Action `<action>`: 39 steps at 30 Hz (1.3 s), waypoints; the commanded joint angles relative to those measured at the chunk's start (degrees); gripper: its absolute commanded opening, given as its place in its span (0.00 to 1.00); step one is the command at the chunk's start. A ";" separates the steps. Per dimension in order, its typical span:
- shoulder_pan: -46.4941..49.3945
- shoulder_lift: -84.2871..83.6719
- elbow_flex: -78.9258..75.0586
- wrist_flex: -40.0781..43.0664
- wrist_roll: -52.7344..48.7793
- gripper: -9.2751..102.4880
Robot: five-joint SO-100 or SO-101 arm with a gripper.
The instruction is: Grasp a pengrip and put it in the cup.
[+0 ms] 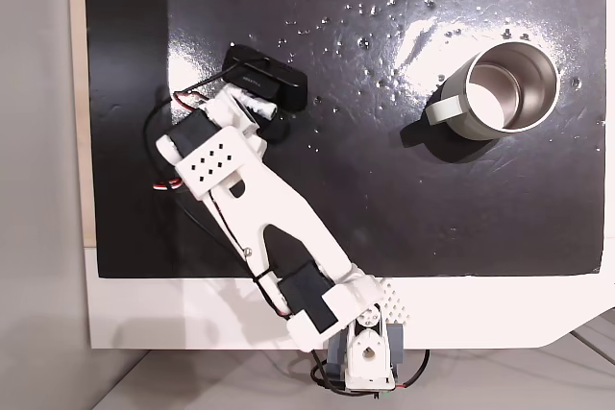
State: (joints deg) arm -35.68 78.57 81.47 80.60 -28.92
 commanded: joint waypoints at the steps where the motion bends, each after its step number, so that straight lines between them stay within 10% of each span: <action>1: 2.72 5.89 3.34 -4.31 -4.83 0.25; 30: 9.58 4.04 22.94 -30.32 -16.17 0.24; 39: 9.40 2.20 21.80 -30.76 -16.44 0.11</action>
State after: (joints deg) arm -26.72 81.30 104.33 51.68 -44.91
